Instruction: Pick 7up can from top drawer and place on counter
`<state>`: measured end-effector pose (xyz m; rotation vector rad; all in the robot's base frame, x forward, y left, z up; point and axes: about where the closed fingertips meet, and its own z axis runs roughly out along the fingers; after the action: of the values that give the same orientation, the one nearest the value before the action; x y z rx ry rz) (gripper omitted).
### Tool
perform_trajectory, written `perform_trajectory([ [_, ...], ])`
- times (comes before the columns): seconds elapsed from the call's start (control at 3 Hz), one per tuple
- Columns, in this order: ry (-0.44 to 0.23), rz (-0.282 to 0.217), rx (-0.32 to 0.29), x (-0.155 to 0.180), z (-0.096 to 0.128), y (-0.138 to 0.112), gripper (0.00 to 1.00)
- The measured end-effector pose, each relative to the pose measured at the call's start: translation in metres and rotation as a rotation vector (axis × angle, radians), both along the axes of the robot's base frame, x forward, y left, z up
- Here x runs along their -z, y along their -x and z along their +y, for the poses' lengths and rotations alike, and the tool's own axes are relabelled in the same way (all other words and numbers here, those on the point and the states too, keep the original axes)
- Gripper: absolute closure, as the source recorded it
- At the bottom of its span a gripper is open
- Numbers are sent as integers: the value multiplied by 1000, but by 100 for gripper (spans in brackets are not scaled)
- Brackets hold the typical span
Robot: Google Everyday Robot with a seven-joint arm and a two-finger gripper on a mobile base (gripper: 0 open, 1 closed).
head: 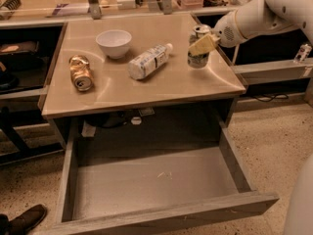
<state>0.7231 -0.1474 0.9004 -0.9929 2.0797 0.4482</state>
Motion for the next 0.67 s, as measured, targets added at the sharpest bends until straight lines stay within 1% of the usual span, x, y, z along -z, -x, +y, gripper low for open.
perform_trajectory([
  [0.33, -29, 26, 0, 19, -3, -11, 100],
  [0.67, -54, 52, -2, 39, -4, -16, 100],
])
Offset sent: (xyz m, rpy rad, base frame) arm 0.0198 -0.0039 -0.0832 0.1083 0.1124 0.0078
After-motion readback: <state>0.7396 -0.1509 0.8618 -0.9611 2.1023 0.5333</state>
